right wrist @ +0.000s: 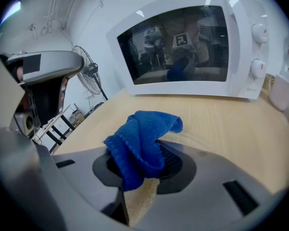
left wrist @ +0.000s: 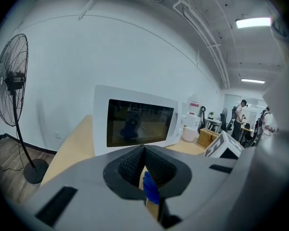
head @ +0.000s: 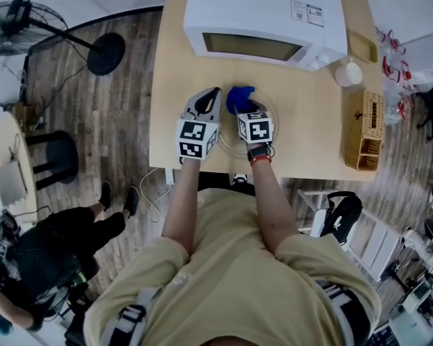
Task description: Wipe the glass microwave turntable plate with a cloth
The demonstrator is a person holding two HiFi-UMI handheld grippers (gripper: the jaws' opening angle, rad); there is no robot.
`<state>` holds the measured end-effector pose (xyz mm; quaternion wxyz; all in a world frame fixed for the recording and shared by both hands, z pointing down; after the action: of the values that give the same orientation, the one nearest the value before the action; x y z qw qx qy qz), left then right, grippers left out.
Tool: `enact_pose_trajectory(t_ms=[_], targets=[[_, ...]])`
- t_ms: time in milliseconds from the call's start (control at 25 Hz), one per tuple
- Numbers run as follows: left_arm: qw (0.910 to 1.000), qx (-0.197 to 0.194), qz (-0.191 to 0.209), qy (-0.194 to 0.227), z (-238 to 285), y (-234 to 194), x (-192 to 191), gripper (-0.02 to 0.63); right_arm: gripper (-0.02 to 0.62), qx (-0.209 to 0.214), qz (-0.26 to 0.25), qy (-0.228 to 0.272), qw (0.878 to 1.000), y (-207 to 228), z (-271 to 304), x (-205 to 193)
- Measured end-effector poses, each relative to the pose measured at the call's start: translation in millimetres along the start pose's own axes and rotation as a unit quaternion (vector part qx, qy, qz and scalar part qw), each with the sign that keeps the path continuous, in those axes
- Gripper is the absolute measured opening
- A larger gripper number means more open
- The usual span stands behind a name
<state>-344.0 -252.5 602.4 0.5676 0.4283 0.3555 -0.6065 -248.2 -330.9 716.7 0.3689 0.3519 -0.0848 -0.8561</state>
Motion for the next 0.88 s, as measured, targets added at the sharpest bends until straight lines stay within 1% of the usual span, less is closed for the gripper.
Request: enact_pose_trajectory(t_ms=[120,320,880], targets=[[0.9999,-0.005,-0.010,0.006,3,2,5,0.017,0.132,-0.006,0.002,0.005,1.000,6,-3,1],[0.9999,-0.013,-0.006,0.009,9,9,11,0.017,0.132,-0.016,0.011,0.010,1.000,18,-9,1],[0.9992,-0.037,-0.008,0.011,23,31,12,0.017,0.132,-0.039,0.024,0.022,0.999,47,-27,-1]])
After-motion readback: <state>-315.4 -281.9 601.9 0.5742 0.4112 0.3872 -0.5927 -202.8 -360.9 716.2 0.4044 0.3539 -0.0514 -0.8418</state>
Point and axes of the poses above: the fingertips, and each gripper's own axes: z forward along the fingers, y to its right, x out of its top, the point moved 6 cm from there along -z, backward along the fingers, and after that the axes turned 15 degrees about z, right-handed, at the moved point
